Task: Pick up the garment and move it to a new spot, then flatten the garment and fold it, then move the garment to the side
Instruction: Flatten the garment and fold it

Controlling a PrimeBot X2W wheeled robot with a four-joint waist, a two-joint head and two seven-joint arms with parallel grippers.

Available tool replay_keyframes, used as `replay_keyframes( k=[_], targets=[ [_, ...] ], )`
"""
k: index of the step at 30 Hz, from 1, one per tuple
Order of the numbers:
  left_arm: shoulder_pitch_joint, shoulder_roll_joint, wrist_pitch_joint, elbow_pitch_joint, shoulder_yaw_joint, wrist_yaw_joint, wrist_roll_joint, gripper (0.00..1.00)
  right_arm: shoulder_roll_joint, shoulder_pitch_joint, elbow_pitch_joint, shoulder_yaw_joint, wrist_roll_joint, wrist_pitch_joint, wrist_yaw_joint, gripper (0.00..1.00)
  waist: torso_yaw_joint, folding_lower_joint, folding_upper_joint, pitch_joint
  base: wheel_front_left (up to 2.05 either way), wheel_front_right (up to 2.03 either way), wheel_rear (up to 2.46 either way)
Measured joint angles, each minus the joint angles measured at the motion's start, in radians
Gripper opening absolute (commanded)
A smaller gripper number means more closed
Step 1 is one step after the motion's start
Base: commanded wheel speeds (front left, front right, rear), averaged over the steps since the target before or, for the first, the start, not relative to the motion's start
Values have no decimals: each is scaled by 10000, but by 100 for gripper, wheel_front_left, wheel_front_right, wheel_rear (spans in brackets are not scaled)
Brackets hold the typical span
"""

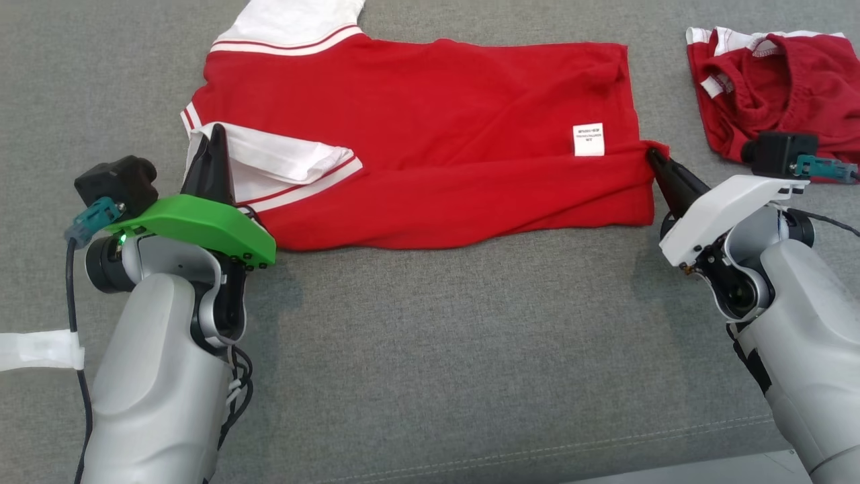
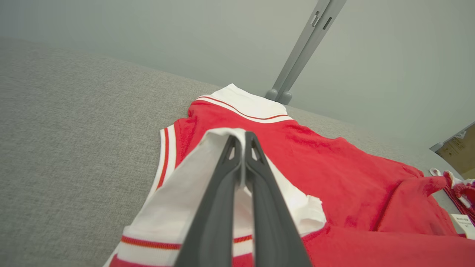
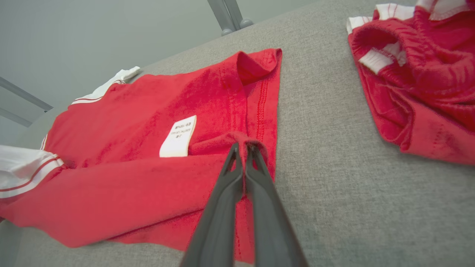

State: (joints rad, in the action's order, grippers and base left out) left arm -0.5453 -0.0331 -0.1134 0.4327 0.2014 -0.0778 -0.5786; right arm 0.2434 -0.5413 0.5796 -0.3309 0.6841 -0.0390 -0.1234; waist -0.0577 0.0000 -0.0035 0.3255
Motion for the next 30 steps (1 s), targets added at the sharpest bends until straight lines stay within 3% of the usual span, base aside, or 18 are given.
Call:
replay_keyframes(
  k=[1,2,13,19,30],
  targets=[
    [-68,13,-69,117,40,71,0,46,6,-35,48,31,0,67,2,100,-1,0,0,58,0,0,0],
    [-127,23,-128,169,52,86,0,100,10,-51,71,63,0,142,2,100,5,0,0,92,0,0,0],
    [-544,54,-865,472,-56,516,-59,100,374,-12,-88,75,25,834,0,100,184,0,0,-161,0,0,0],
    [176,79,-1005,765,-420,612,-516,100,683,485,-274,295,23,1538,2,100,315,0,0,-463,0,0,0],
    [1600,81,-811,1795,-571,872,-1862,100,142,1877,-117,391,290,2159,0,100,524,0,0,-1147,0,0,0]
  ],
)
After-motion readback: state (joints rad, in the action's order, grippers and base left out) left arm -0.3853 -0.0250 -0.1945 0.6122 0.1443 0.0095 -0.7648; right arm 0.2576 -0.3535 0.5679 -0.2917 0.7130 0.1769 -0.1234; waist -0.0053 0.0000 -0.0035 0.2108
